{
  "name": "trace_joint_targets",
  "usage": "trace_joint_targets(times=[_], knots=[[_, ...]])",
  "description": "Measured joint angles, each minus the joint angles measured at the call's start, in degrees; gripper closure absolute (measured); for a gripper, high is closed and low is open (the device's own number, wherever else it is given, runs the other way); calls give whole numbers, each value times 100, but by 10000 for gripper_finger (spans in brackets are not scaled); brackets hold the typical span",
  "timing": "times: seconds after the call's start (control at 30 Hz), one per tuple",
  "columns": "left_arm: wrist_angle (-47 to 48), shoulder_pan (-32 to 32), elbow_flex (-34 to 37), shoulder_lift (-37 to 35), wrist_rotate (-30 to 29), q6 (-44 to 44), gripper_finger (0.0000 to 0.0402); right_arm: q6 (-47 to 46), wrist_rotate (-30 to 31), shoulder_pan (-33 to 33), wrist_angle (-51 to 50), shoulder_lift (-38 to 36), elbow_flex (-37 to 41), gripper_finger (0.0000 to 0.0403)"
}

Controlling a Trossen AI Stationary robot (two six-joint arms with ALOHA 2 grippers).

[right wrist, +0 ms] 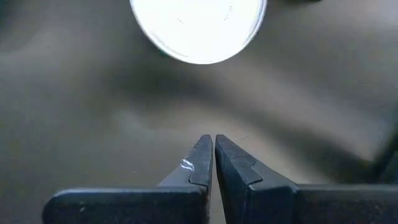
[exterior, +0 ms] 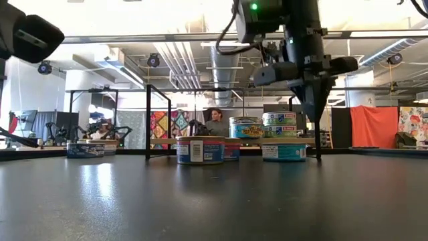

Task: Stack canned seafood by type on shelf
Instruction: Stack the yellow-blue tuna can on top of the other yellow-blue tuna can on the shelf

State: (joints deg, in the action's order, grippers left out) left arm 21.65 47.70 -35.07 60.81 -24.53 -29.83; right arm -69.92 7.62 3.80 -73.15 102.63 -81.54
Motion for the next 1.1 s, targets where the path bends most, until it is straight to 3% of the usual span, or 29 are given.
trace_joint_targets(times=[0.37, 0.67, 0.9, 1.1], knots=[[-82, -6, 0, 211, 0, -233, 384, 102, 544, -468, 172, -55, 472, 390], [-66, -33, 69, 204, 273, -729, 281, 228, 545, -670, 370, -53, 680, 390], [-806, -26, 611, 204, 271, -1378, 195, 240, 539, -722, 624, -53, 617, 390], [-953, -26, 840, 204, 101, -1613, 151, 402, 714, -739, 691, -97, 369, 390]])
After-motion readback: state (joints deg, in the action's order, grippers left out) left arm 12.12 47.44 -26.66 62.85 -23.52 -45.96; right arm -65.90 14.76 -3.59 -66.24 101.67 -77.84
